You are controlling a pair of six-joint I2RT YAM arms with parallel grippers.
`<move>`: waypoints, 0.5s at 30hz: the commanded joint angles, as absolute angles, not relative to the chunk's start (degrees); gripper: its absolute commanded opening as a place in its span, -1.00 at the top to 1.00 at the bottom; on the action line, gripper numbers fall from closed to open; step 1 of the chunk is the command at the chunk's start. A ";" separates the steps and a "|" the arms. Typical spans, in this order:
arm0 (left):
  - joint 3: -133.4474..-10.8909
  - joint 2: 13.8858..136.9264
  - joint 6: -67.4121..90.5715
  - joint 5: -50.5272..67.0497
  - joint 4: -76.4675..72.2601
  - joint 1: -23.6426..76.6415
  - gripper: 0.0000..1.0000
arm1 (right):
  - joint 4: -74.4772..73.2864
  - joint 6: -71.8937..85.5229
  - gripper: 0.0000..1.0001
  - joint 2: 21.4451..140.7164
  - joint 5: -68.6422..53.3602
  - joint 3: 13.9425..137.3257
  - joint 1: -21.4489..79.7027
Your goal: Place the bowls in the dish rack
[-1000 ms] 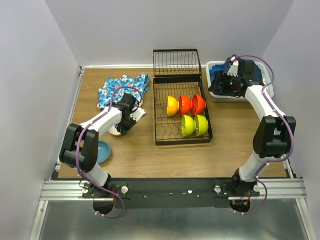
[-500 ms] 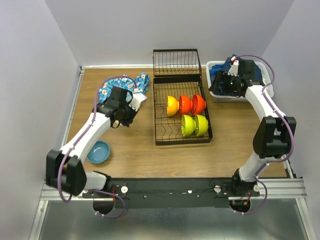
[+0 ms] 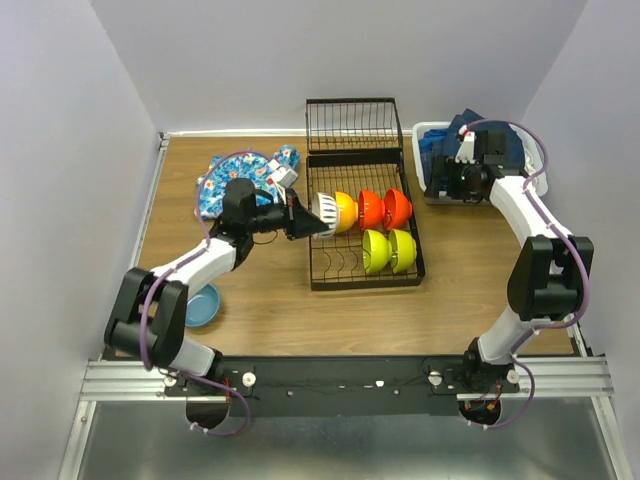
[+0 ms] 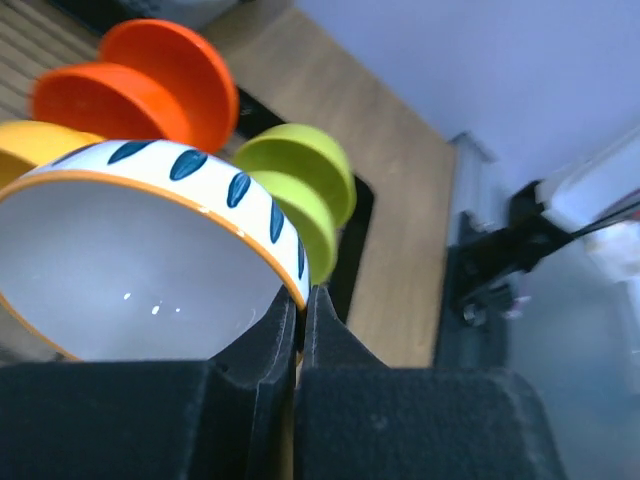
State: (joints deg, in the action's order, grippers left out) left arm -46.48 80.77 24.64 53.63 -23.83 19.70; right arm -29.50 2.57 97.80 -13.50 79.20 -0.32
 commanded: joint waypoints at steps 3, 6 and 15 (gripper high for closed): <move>-40.53 87.97 52.46 64.51 -65.99 21.88 1.00 | -31.90 -1.67 -1.00 95.71 -9.06 76.11 -0.09; -38.06 89.29 54.23 65.39 -70.13 22.24 1.00 | -32.34 -2.11 -1.00 96.24 -8.18 76.02 -0.09; -34.01 95.26 54.58 66.10 -75.85 24.08 1.00 | -32.69 -2.90 -1.00 97.12 -7.91 76.55 -0.18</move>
